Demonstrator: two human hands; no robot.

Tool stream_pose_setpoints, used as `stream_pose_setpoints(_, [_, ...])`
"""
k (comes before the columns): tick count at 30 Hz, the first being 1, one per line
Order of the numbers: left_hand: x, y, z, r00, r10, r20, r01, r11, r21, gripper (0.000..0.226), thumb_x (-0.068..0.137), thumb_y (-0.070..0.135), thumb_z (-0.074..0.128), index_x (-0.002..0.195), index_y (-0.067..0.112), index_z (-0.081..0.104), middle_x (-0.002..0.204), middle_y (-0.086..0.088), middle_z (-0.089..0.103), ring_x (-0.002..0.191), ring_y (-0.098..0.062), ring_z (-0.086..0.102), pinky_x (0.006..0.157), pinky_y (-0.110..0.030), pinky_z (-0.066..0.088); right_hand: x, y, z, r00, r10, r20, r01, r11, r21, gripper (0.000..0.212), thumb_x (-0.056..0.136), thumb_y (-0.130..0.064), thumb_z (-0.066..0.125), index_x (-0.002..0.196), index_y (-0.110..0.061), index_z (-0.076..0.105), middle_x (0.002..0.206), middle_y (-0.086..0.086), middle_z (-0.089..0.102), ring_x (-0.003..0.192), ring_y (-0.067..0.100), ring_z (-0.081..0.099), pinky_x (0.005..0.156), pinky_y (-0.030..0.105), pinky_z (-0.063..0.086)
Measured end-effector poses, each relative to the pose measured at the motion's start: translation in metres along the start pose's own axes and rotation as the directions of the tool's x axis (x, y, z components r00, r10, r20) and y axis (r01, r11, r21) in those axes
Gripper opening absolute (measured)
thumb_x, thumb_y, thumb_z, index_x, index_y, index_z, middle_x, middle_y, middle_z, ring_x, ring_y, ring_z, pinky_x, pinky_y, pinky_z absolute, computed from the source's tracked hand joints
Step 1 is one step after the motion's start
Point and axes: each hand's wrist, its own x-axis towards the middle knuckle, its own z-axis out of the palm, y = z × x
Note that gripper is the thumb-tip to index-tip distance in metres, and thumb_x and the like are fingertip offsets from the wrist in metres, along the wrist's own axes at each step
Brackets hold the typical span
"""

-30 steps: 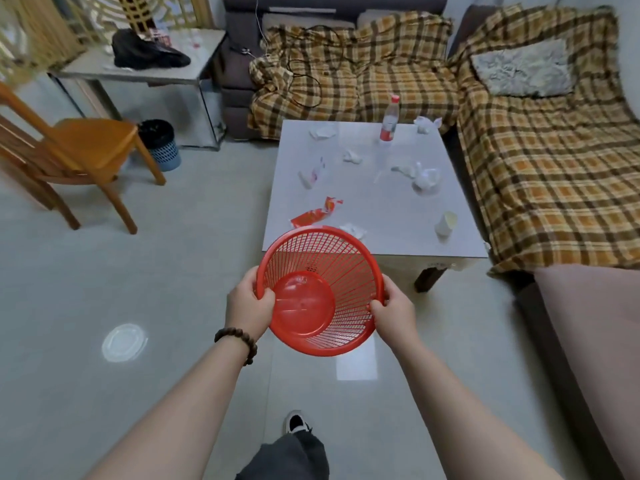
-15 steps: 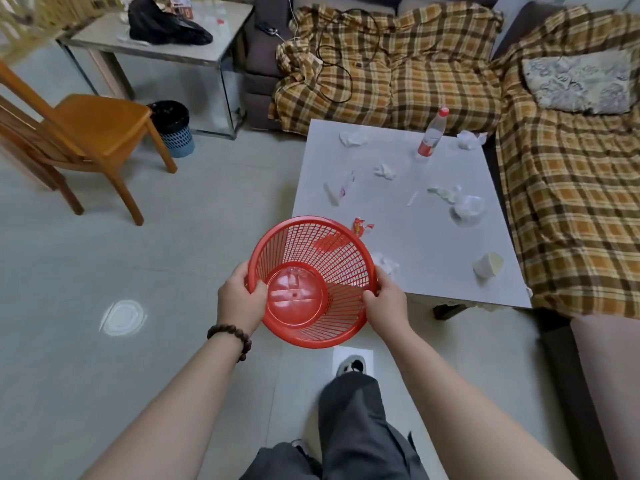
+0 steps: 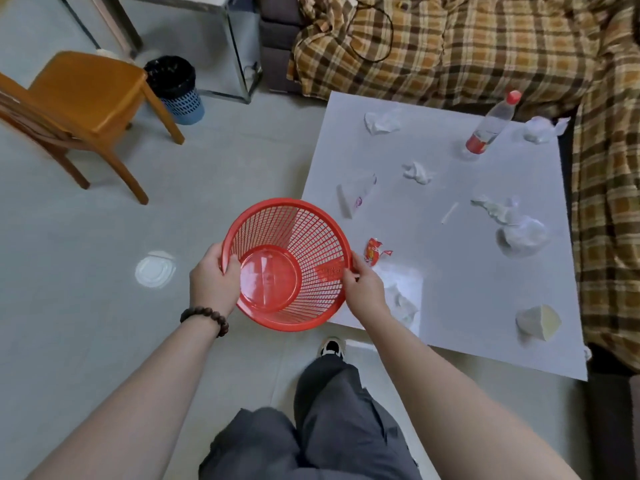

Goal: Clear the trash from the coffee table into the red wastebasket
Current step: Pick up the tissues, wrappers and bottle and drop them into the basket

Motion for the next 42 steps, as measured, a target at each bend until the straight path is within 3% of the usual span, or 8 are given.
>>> stream_pose_setpoints(4, [0.031,0.003,0.02,0.999,-0.047,-0.007,0.047,0.996,0.071,0.018,0.09,0.018,0.049,0.102,0.018,0.063,0.081,0.003,0.063,0.073,-0.012,0.057,0.059,-0.017,0.038,0.054,0.018,-0.008,0.997,0.066,-0.048,-0.073,0.985,-0.154,0.054,0.096,-0.044,0.045,0.143,-0.019,0.039,0.147,0.007,0.041,0.133,0.025,0.042,0.112,0.044,0.034])
stream_pose_setpoints(8, [0.052,0.001,0.032,0.997,-0.07,-0.026,0.073,0.989,0.125,0.021,0.091,0.016,0.05,0.107,0.016,0.063,0.085,0.0,0.062,0.076,-0.016,0.055,0.062,-0.018,0.038,0.092,0.051,-0.011,0.991,0.101,-0.086,-0.119,0.961,-0.248,0.058,0.092,-0.046,0.052,0.14,-0.016,0.042,0.148,0.011,0.036,0.138,0.026,0.033,0.111,0.041,0.029])
stream_pose_setpoints(16, [0.101,-0.009,0.044,1.0,-0.01,-0.029,0.015,0.978,0.208,0.016,0.09,0.019,0.051,0.102,0.021,0.062,0.079,0.007,0.06,0.07,-0.01,0.053,0.059,-0.017,0.036,0.158,0.102,0.024,0.994,0.109,0.031,-0.075,0.839,-0.539,0.075,0.081,-0.049,0.066,0.143,-0.026,0.031,0.161,0.01,0.0,0.148,0.031,-0.001,0.119,0.045,0.01])
stream_pose_setpoints(19, [0.116,-0.013,0.044,0.999,0.014,-0.037,-0.005,0.976,0.217,0.014,0.09,0.021,0.05,0.1,0.022,0.06,0.078,0.009,0.058,0.068,-0.008,0.054,0.059,-0.02,0.038,0.17,0.115,0.038,0.987,0.16,0.027,-0.117,0.818,-0.563,0.069,0.085,-0.039,0.065,0.143,-0.025,0.03,0.161,0.012,-0.009,0.147,0.033,-0.007,0.118,0.045,0.015])
stream_pose_setpoints(25, [0.123,-0.02,0.047,0.999,-0.032,-0.013,0.033,0.984,0.177,0.016,0.093,0.026,0.048,0.105,0.024,0.058,0.089,0.005,0.062,0.077,-0.01,0.06,0.061,-0.025,0.047,0.172,0.114,0.042,0.984,0.112,-0.136,-0.171,0.788,-0.591,0.026,0.093,-0.011,0.044,0.114,-0.015,0.059,0.15,0.007,0.037,0.137,0.029,0.027,0.087,0.042,0.049])
stream_pose_setpoints(28, [0.121,-0.021,0.047,0.999,-0.034,-0.005,0.035,0.984,0.173,0.017,0.093,0.024,0.048,0.105,0.023,0.059,0.09,0.004,0.063,0.079,-0.015,0.06,0.064,-0.027,0.047,0.174,0.107,0.031,0.986,0.096,-0.138,-0.155,0.835,-0.528,0.029,0.088,-0.003,0.041,0.103,-0.008,0.065,0.126,0.007,0.059,0.112,0.03,0.048,0.077,0.036,0.047])
stream_pose_setpoints(33, [0.12,-0.02,0.038,0.998,-0.054,-0.019,0.056,0.983,0.174,0.018,0.091,0.02,0.048,0.105,0.019,0.061,0.087,0.002,0.062,0.078,-0.018,0.058,0.064,-0.026,0.043,0.153,0.069,0.007,0.98,0.027,-0.197,-0.109,0.902,-0.418,0.022,0.09,-0.01,0.046,0.094,-0.012,0.068,0.094,0.006,0.065,0.093,0.027,0.056,0.065,0.03,0.035])
stream_pose_setpoints(42, [0.124,0.017,0.024,0.996,-0.038,-0.077,0.048,0.99,0.13,0.018,0.089,0.015,0.049,0.103,0.012,0.06,0.078,-0.001,0.056,0.075,-0.025,0.054,0.066,-0.029,0.038,0.094,-0.049,-0.043,0.832,-0.358,-0.425,0.229,0.918,-0.325,0.009,0.086,-0.01,0.064,0.088,-0.016,0.07,0.088,0.0,0.068,0.085,0.023,0.06,0.067,0.022,0.035])
